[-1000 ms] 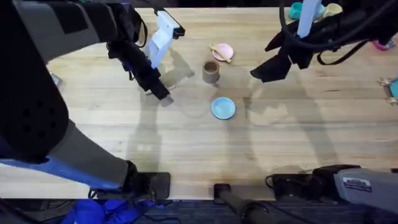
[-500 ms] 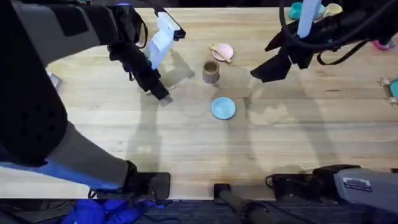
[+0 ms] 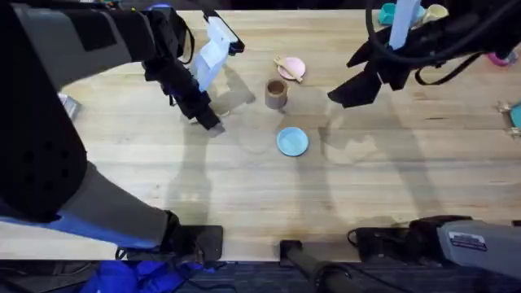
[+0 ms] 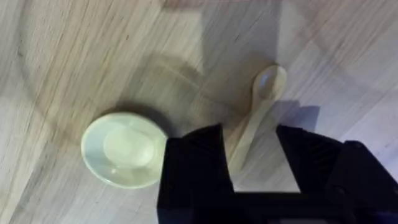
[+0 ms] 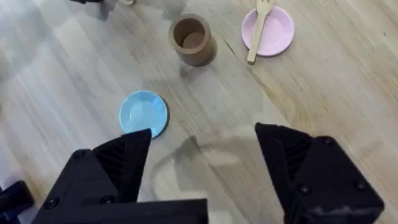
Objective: Pick up a utensil and set it on the pink plate, then put the other utensil in the container.
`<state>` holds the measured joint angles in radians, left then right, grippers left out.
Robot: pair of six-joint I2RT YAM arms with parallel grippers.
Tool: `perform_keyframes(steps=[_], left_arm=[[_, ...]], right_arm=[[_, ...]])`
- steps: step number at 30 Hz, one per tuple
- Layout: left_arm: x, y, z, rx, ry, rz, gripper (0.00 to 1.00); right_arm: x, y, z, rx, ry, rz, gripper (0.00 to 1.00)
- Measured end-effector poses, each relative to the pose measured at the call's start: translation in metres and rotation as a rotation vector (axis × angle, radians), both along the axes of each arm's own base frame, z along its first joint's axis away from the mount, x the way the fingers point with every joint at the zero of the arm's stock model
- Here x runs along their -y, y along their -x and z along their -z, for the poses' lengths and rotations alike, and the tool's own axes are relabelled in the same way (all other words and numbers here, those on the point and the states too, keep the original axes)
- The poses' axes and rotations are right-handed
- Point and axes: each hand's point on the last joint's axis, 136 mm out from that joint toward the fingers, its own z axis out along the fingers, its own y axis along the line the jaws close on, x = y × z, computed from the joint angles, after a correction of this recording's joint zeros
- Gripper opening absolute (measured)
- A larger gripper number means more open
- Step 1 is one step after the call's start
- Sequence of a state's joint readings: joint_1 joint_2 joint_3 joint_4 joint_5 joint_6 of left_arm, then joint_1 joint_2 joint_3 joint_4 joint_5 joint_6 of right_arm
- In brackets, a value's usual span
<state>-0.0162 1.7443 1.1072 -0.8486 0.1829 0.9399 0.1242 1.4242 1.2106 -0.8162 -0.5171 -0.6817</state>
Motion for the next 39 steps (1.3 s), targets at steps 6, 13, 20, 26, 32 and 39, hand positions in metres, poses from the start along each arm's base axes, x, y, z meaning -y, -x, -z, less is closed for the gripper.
perform_keyframes(steps=[6, 13, 20, 26, 32, 39], left_arm=[[-0.0002, -0.0004, 0.0000, 0.002, -0.001, 0.000, 0.511], [-0.0012, -0.0012, -0.0005, 0.006, -0.007, -0.002, 0.390], [-0.0005, 0.0012, -0.0003, -0.004, -0.003, -0.002, 0.242], [0.0017, 0.0046, -0.0004, -0.017, 0.010, -0.003, 0.124], [0.0025, 0.0048, -0.0012, -0.016, 0.015, -0.003, 0.052], [0.0026, 0.0044, -0.0011, -0.015, 0.016, -0.003, 0.046]], right_arm=[[0.0000, 0.0000, 0.0000, 0.000, 0.000, 0.000, 0.996], [0.0001, 0.0000, 0.0000, 0.000, 0.000, 0.000, 0.996], [0.0001, 0.0000, 0.0000, 0.000, 0.000, 0.000, 0.996], [0.0001, 0.0000, 0.0000, 0.000, 0.000, 0.000, 0.997], [0.0001, 0.0000, 0.0000, 0.000, 0.000, 0.000, 0.997], [0.0000, 0.0000, 0.0000, 0.000, 0.000, 0.000, 0.996]])
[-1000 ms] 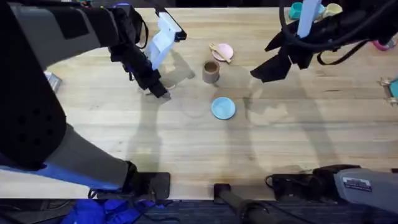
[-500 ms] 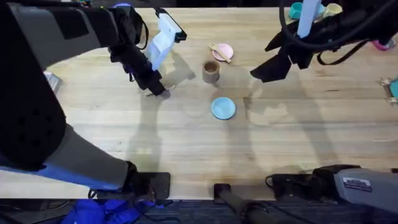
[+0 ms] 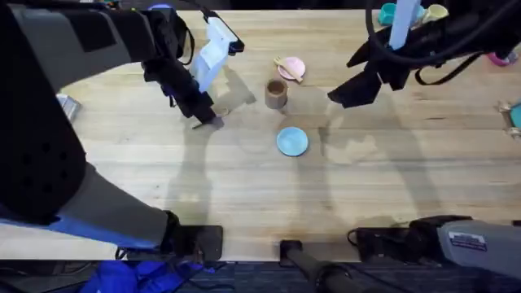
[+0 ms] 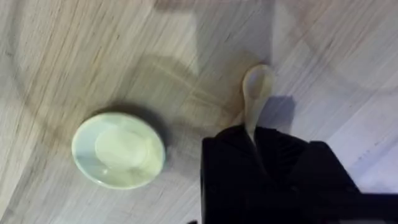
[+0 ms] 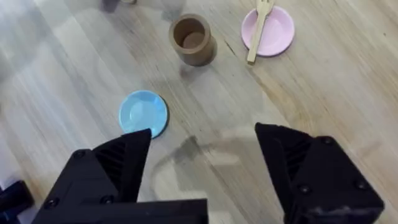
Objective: Pick up a utensil and set it on the pink plate, then put the other utensil in the container.
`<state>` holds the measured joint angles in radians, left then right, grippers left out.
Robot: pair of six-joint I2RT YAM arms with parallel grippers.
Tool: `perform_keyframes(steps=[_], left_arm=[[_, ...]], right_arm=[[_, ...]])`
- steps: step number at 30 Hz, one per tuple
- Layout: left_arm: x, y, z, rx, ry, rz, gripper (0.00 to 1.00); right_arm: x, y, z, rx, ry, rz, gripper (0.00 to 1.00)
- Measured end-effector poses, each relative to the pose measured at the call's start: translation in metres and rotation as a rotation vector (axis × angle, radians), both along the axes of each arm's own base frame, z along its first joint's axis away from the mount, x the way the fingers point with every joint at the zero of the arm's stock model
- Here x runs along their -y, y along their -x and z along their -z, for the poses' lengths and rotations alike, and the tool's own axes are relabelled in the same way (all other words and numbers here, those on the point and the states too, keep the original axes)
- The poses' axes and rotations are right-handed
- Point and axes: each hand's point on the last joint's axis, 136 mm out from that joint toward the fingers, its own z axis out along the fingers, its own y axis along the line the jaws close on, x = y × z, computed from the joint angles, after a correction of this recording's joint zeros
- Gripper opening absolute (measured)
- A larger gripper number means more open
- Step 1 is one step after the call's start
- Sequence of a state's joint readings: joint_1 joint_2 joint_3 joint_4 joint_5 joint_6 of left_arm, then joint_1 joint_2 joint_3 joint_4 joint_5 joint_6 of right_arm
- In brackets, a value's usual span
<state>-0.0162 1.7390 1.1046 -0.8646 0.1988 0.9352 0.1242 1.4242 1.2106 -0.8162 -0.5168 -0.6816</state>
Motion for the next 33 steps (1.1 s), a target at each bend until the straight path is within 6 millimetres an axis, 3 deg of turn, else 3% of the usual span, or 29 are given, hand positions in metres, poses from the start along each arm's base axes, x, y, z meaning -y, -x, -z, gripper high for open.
perform_keyframes(steps=[14, 19, 33], left_arm=[[0.002, -0.001, -0.002, 0.001, 0.019, 0.000, 0.040], [0.011, -0.013, -0.005, 0.014, 0.070, 0.003, 0.041], [0.043, -0.051, -0.055, 0.125, 0.247, 0.044, 0.041]], right_arm=[[0.000, 0.000, 0.000, 0.000, 0.000, 0.000, 0.997], [0.000, 0.000, 0.000, 0.000, 0.000, 0.000, 0.997], [0.000, 0.000, 0.000, 0.000, 0.000, 0.000, 0.997]])
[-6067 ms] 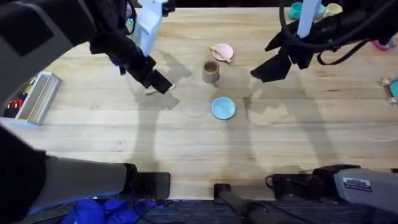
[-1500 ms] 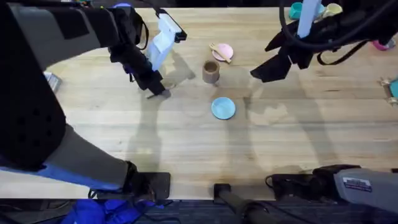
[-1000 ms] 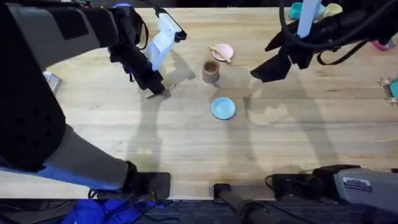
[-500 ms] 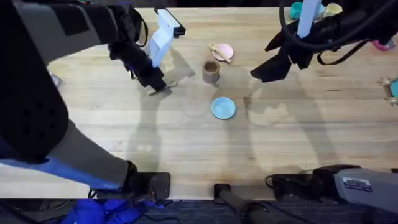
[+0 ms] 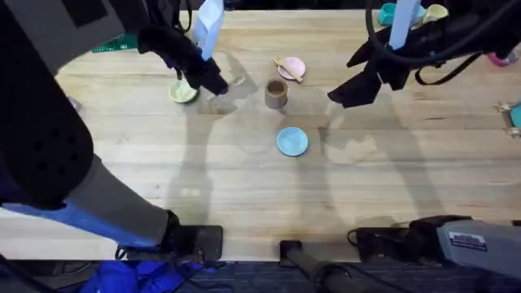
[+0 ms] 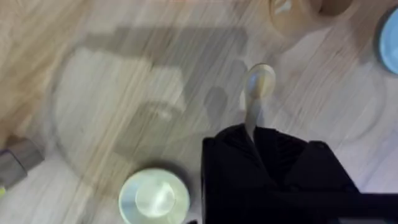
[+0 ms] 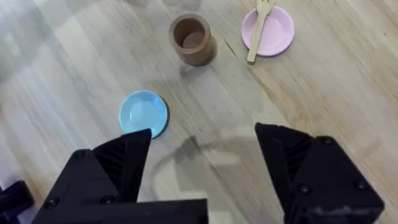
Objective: Pick up a utensil and set it on the pink plate, then put the other utensil in the container.
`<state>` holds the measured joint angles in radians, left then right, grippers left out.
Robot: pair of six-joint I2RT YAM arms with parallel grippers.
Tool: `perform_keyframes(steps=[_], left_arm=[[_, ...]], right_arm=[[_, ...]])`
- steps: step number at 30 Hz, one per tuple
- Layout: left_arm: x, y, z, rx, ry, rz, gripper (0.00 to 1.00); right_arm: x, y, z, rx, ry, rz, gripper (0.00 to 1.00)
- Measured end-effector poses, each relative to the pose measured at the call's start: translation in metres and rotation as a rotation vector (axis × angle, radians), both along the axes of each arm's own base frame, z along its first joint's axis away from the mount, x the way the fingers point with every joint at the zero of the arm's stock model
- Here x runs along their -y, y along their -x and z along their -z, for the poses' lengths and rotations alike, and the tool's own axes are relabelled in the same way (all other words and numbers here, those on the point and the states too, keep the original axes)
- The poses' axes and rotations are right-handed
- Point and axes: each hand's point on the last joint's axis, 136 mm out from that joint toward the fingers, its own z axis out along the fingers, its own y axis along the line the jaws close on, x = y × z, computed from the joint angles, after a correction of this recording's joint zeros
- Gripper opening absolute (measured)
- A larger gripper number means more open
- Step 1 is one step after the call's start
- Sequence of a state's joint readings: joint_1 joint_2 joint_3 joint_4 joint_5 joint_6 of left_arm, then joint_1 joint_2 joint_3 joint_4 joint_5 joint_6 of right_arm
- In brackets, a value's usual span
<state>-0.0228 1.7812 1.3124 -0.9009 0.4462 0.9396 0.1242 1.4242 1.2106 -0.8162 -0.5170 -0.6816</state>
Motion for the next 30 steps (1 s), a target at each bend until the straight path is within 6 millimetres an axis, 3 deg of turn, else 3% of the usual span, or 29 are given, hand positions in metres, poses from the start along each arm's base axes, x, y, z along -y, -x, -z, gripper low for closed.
perform_keyframes(steps=[14, 30], left_arm=[[0.060, -0.014, -0.054, 0.156, 0.412, 0.156, 0.041], [0.087, -0.012, -0.103, 0.259, 0.701, 0.275, 0.041]], right_arm=[[0.000, 0.000, 0.000, 0.000, 0.000, 0.000, 0.997], [0.001, 0.006, 0.003, -0.029, 0.004, 0.000, 0.997]])
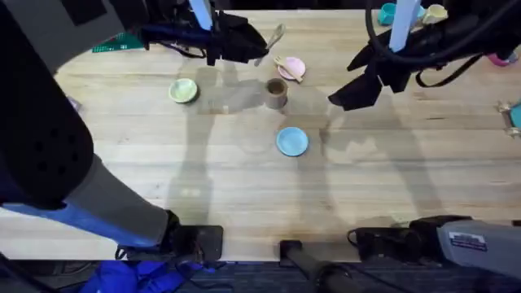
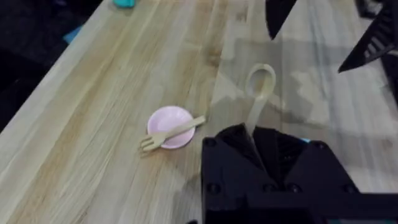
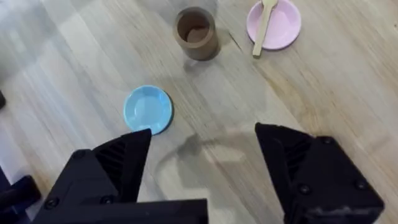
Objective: Pick up a utensil and set it on the pink plate, then put the other utensil in the container.
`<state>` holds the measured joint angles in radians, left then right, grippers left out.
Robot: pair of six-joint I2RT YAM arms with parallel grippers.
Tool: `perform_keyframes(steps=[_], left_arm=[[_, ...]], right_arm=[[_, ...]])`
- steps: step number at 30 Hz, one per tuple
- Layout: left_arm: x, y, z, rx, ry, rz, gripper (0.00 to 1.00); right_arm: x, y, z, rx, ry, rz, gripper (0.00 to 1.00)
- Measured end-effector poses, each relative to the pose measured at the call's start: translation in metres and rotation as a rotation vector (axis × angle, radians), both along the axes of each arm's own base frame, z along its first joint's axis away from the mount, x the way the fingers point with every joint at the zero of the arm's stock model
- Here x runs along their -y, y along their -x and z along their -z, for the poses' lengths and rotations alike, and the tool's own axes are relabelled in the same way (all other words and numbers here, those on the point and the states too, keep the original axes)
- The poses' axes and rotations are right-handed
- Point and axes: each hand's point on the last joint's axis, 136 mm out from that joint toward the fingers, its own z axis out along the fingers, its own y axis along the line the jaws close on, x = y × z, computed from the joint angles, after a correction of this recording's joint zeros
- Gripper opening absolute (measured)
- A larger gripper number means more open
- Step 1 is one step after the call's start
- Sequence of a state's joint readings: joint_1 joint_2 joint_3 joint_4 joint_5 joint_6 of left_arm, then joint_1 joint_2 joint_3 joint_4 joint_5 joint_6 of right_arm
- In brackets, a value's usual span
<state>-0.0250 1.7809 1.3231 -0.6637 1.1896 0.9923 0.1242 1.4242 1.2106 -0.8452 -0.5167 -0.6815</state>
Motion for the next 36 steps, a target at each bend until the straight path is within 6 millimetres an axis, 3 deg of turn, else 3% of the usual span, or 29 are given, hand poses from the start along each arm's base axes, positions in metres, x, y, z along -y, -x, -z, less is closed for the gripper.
perform_keyframes(steps=[13, 23, 31, 36], left_arm=[[0.006, 0.007, -0.015, 0.000, 0.094, 0.046, 0.041], [0.008, 0.008, -0.025, 0.030, 0.140, 0.070, 0.042], [0.011, 0.011, -0.034, 0.050, 0.187, 0.100, 0.042], [0.019, 0.014, -0.039, 0.077, 0.209, 0.135, 0.042]], right_arm=[[0.000, 0.003, 0.001, -0.010, 0.005, -0.009, 0.997], [-0.004, 0.005, -0.003, 0.074, -0.003, -0.138, 0.995], [0.012, -0.002, -0.015, 0.126, -0.084, -0.139, 0.995], [0.010, -0.002, -0.014, 0.124, -0.128, -0.163, 0.996]])
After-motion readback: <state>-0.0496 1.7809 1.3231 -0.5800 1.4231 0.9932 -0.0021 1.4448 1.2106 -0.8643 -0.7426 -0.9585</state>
